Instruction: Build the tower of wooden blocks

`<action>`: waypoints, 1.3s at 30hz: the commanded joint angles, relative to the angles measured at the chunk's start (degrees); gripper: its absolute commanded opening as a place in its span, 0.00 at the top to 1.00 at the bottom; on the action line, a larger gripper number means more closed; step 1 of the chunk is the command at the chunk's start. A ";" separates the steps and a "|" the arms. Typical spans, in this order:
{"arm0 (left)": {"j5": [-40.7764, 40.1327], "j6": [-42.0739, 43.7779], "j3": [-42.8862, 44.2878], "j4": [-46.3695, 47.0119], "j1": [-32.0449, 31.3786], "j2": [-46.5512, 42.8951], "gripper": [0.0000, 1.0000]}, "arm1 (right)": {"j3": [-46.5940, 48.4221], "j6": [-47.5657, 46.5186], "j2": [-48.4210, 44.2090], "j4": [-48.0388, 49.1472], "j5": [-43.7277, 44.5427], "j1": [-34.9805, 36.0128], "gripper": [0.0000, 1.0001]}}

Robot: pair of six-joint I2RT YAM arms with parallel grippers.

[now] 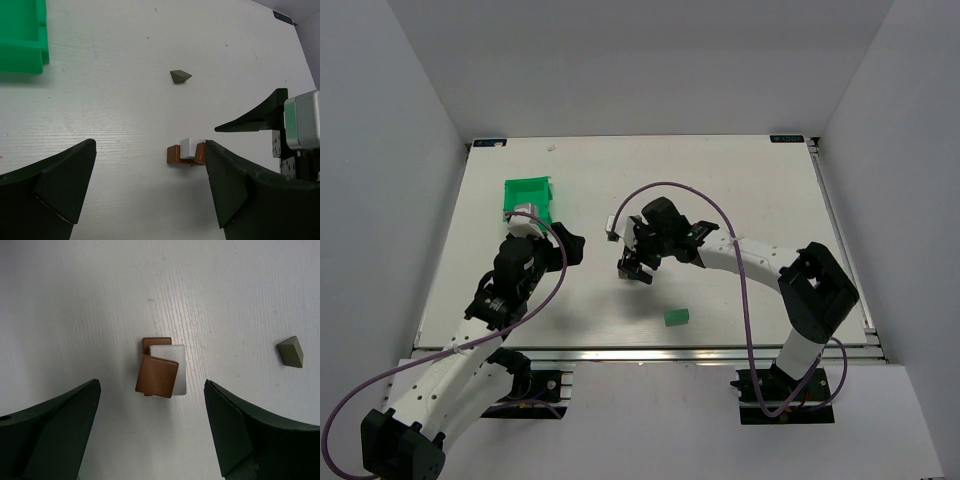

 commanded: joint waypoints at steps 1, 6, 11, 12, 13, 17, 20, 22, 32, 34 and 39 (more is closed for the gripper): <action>0.69 0.83 0.00 1.13 0.17 -0.67 0.02 | 2.12 0.30 0.35 2.11 0.65 0.09 0.11; 0.69 1.00 0.00 1.22 0.17 -0.67 0.02 | 3.79 0.47 2.72 1.32 0.82 0.09 0.11; 0.69 1.18 -0.18 1.13 0.17 -0.76 0.02 | 4.23 -0.40 4.48 1.14 0.47 0.09 0.11; 0.69 1.27 -0.18 1.22 0.17 -0.76 0.02 | 4.49 -0.40 4.66 1.06 0.65 0.18 0.11; 0.69 1.18 -0.18 1.13 0.17 -0.67 0.02 | 4.58 -0.58 4.92 0.97 0.91 0.09 0.11; 0.69 1.36 -0.18 1.22 0.17 -0.58 0.02 | 5.64 -1.19 6.50 -0.09 1.27 0.09 0.12; 0.69 1.36 -0.09 1.22 0.17 -0.49 0.02 | 5.64 -1.46 6.86 -0.18 0.83 0.09 0.23; 0.61 1.27 -0.18 1.22 0.17 -0.32 0.02 | 5.55 -1.46 6.94 0.00 0.56 0.00 0.30; 0.61 1.62 -0.09 1.39 0.09 -0.14 0.02 | 5.81 -1.90 7.47 -0.35 0.03 0.01 0.45; 0.69 1.53 -0.18 1.31 0.08 -0.14 0.02 | 5.90 -1.99 7.65 -0.18 0.03 0.00 0.48; 0.69 1.53 -0.27 1.39 0.08 -0.32 0.02 | 5.99 -2.25 8.09 0.00 0.12 -0.08 0.52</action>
